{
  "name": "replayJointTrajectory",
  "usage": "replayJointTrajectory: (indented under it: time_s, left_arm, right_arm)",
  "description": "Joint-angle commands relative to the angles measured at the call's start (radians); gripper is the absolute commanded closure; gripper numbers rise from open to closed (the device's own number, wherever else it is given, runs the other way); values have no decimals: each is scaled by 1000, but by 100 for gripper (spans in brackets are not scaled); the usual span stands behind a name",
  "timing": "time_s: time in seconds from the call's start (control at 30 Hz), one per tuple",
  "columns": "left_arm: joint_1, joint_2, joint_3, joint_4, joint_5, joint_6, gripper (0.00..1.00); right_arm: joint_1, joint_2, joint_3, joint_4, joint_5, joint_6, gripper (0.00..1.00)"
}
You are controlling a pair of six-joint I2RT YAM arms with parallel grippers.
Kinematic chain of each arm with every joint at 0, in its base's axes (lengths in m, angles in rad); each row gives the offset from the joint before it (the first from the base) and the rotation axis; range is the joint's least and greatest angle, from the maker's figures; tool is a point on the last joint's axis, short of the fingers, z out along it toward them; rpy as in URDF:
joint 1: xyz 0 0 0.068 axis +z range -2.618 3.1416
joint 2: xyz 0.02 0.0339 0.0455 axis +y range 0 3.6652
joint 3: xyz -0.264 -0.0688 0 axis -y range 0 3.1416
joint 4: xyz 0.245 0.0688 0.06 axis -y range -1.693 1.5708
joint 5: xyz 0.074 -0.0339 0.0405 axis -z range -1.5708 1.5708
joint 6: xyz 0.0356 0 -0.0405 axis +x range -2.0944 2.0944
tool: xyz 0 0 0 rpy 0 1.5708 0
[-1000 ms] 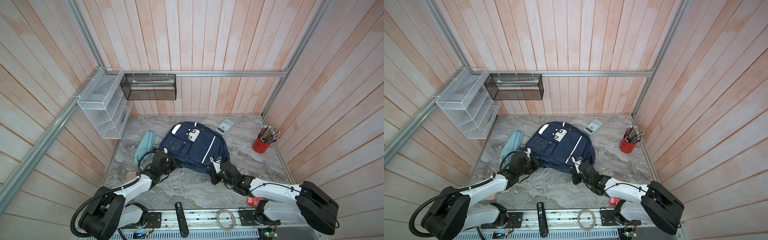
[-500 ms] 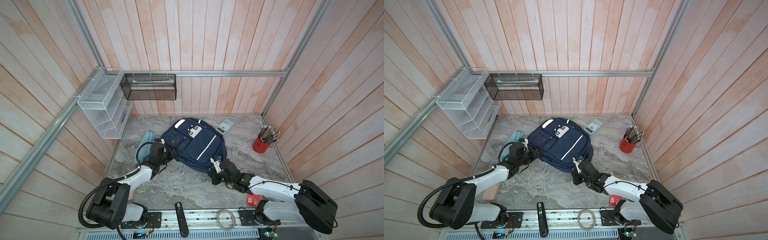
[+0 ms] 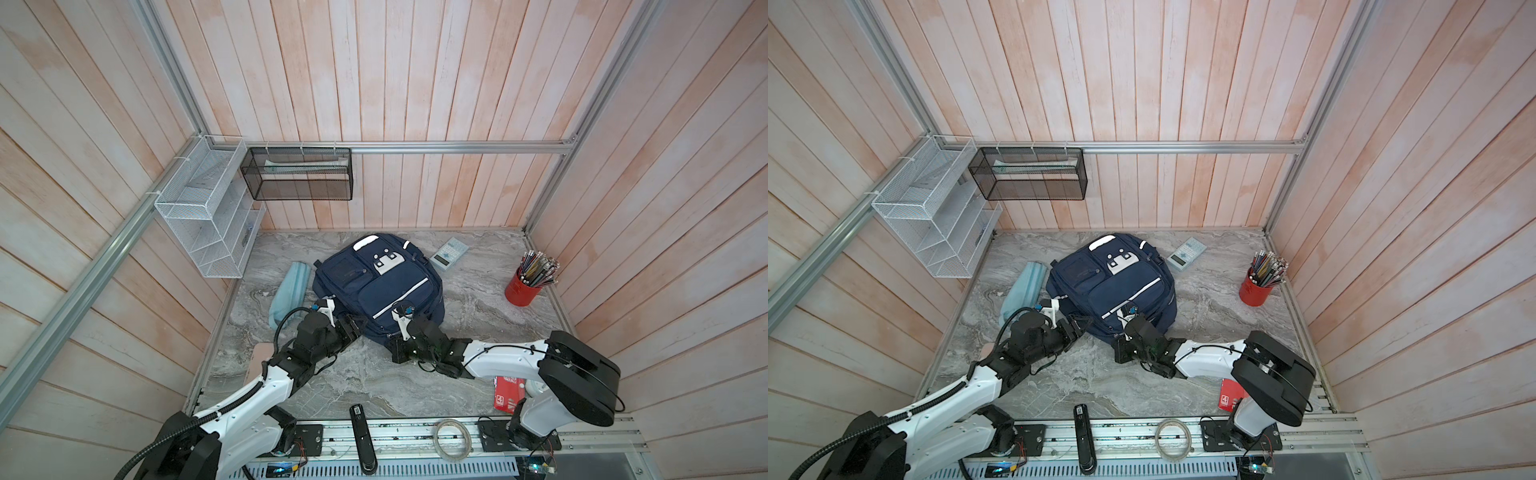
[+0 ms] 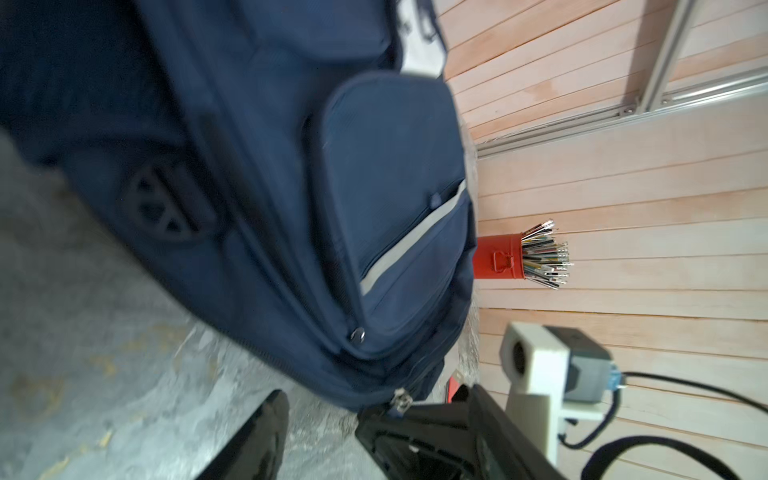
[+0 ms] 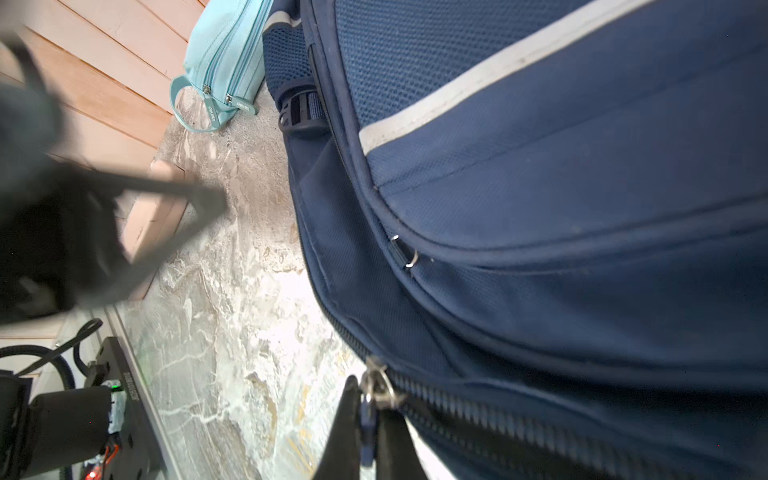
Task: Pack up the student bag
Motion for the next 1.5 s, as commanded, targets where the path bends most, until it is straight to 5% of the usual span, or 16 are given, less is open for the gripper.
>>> replayJointTrajectory:
  time_s: [0.0,0.27,0.37,0.43,0.8,1.03,1.2,1.33,1.47]
  left_arm:
    - [-78,30,2,45,-53,-112,31]
    - [-147,279,124,136,-144,-105,36]
    - [-125,311,163,99,-151,-68,83]
    - [-116,318,172,79,-138,-56,100]
    - [-53,170,91,-13,-88,5,100]
    - [3,94,86,-101,-51,92,100]
    - [112,100,99,-119,-13,151,100]
    - [192,122,181,-190,-57,234,97]
    - [217,161,255,-225,-108,291,69]
  right_arm:
    - [17,14,35,70,-26,10,100]
    - [66,11,53,35,10,-41,100]
    - [63,-24,28,-4,43,-52,100]
    - [50,-59,2,-38,61,-58,100]
    - [-280,-236,-131,-284,46,-202,100]
    - [-524,-204,-85,-364,7,-273,100]
    - [-494,-255,-101,-373,-85,-287,100]
    - [-334,-308,-129,-371,-70,-264,100]
    - [-110,-277,-114,-284,-70,-191,100]
